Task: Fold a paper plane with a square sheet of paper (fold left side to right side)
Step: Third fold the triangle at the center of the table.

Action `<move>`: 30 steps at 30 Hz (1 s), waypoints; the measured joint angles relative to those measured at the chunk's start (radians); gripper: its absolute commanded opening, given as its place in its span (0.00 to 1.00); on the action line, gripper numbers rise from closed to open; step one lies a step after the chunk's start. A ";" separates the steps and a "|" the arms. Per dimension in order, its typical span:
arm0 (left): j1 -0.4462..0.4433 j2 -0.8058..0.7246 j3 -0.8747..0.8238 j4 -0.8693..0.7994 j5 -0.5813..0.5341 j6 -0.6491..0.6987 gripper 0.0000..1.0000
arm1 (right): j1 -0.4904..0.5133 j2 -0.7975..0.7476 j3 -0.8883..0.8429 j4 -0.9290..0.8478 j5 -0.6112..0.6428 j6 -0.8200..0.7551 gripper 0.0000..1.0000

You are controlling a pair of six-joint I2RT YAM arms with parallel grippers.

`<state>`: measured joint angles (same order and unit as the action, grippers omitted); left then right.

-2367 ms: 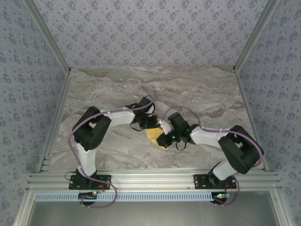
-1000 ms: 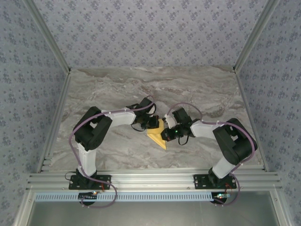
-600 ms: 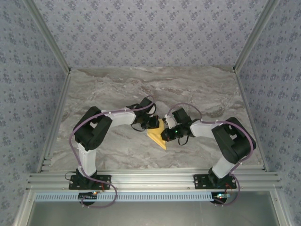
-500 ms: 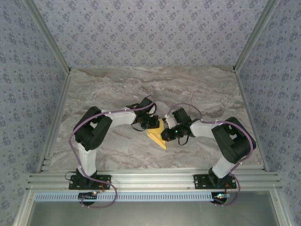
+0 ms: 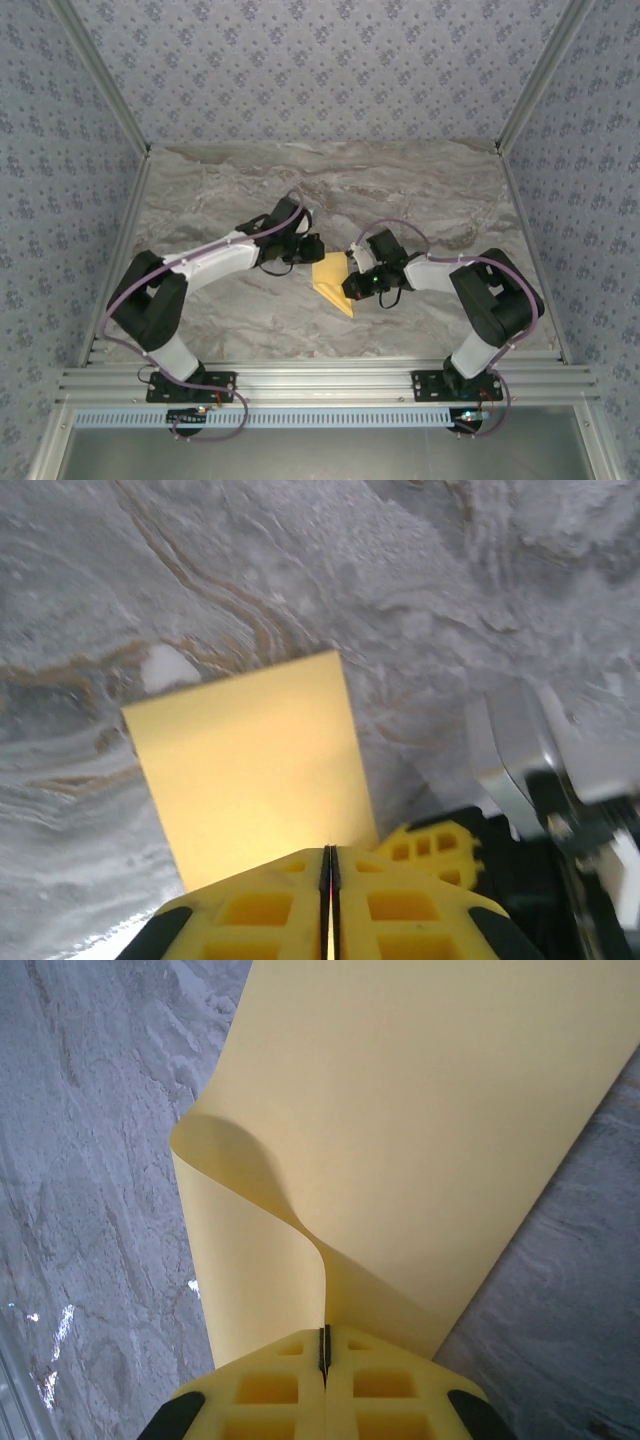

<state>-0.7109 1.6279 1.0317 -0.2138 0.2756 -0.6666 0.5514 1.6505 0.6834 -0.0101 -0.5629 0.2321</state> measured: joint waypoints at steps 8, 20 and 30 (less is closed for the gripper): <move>-0.083 0.050 -0.126 0.158 0.092 -0.077 0.07 | 0.001 0.000 0.000 -0.002 0.001 0.000 0.00; -0.104 0.132 -0.129 0.219 0.096 -0.110 0.05 | 0.005 0.000 0.010 -0.019 0.011 -0.004 0.00; -0.109 0.147 -0.167 0.233 0.076 -0.117 0.04 | 0.008 0.000 0.015 -0.029 0.017 -0.009 0.00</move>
<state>-0.8204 1.7748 0.8646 0.0189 0.3511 -0.7834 0.5598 1.6505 0.6987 -0.0391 -0.5461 0.2234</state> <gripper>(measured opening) 0.046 0.061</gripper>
